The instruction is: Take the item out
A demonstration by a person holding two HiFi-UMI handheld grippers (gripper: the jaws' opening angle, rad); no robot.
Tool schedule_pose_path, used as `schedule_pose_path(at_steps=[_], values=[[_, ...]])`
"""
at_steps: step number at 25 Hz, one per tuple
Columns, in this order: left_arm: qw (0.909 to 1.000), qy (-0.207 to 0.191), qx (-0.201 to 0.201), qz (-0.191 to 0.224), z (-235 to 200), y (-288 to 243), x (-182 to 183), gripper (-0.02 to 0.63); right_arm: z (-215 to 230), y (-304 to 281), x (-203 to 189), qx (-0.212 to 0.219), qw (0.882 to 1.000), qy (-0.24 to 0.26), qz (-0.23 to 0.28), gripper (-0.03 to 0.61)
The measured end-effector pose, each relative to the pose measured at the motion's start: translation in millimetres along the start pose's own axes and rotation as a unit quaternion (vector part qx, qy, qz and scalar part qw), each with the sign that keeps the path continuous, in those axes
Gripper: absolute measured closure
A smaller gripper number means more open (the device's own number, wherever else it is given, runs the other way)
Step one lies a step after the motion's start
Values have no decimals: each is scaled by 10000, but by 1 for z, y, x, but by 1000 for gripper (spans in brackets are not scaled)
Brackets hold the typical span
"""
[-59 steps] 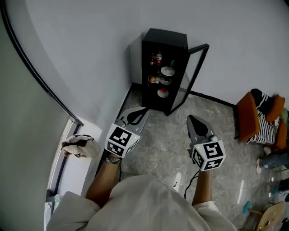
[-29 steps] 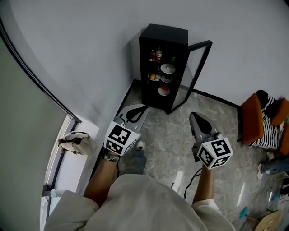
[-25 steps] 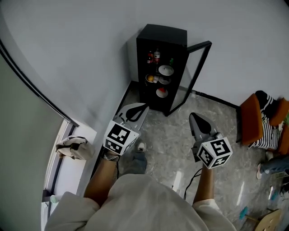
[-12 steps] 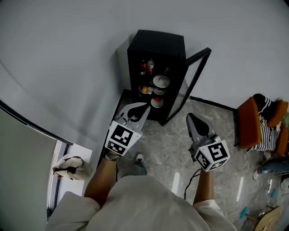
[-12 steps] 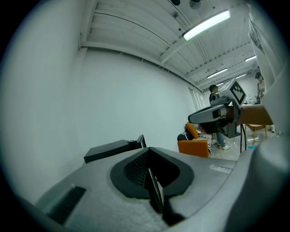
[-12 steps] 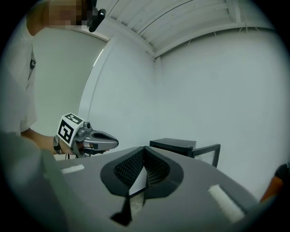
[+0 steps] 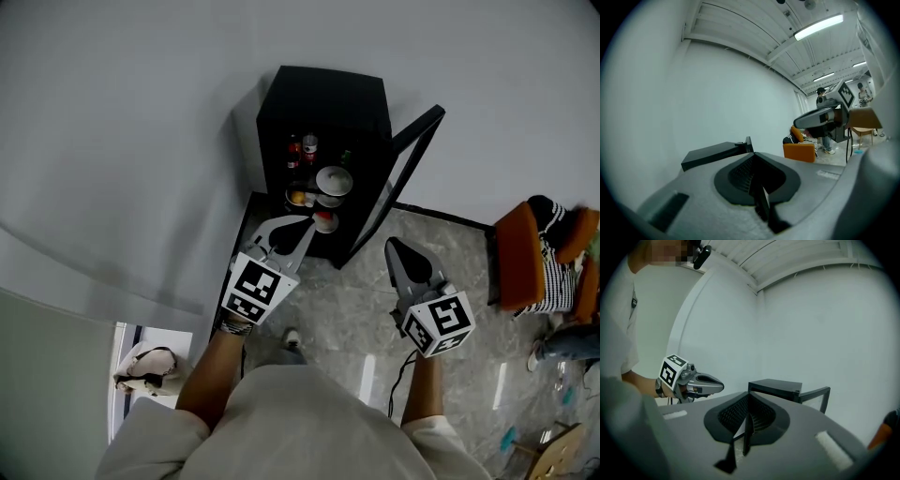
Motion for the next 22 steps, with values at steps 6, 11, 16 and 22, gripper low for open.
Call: schedule_pose_path(at_steps=[6,11,16,22], values=[[9997,17,-159,-158,-41,-26,-14,607,19,-45,-10,-362,9990,-15,-269,571],[9992,-161,-226,-292,-77,-57,-23,607,37,-82,-15,-574,9976,-102,-377,571],[9976,-269,-310,-558,-107,-93,-48,587,51,-101,-22,-887,9949,-257,-399,571],[9910,-764,-501,-979,-126,-127,-77,554,62,-111,-33,-1052,9925,-223,-577,571]])
Point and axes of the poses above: the fingertips, and each gripper's own axes: y backward along the fingers, z to its right, x out of its top, the point moved 3 cm from there along y, backward along the fingers, and after that the axes turned 2 degrees about y, right-handed, at the moved point
